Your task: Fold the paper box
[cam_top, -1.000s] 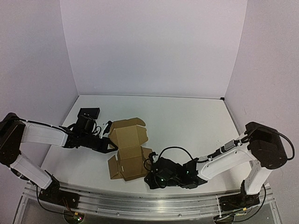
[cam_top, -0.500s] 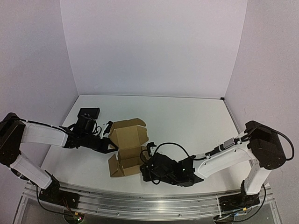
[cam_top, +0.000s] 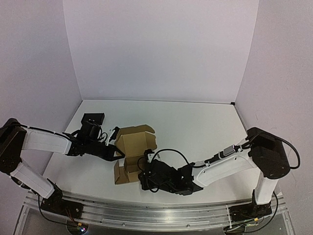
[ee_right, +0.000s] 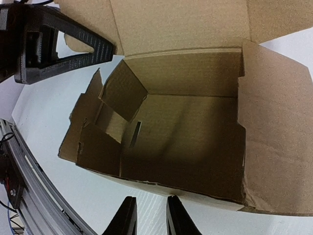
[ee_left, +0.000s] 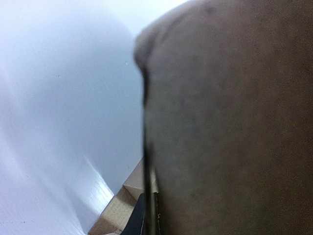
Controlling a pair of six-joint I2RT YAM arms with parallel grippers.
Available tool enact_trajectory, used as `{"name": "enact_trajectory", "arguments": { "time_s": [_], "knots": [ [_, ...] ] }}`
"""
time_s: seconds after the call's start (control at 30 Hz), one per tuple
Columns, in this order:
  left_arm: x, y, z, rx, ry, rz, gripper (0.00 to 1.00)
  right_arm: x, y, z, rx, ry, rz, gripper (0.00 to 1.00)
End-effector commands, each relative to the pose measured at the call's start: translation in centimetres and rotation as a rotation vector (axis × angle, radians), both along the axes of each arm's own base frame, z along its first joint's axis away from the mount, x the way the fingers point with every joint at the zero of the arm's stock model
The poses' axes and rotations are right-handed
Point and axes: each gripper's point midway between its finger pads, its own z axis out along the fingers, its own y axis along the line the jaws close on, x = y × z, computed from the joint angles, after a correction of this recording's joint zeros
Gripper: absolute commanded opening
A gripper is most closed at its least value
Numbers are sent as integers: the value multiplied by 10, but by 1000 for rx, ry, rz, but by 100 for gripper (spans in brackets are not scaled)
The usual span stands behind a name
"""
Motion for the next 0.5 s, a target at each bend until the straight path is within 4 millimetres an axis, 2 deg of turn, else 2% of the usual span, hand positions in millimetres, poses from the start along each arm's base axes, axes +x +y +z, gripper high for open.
{"name": "enact_trajectory", "arguments": {
  "time_s": [0.0,0.07,0.3,0.47],
  "knots": [
    [0,-4,0,8,-63,-56,0,0,6,3,24,3,-3,24],
    [-2,-5,-1,6,-62,-65,1,0,1,-2,21,12,-20,24],
    [-4,-7,3,-3,-49,-78,18,1,-5,-8,8,17,-38,25],
    [1,-8,11,5,-63,-74,20,0,-6,-14,2,27,-41,25]
  ]
}}
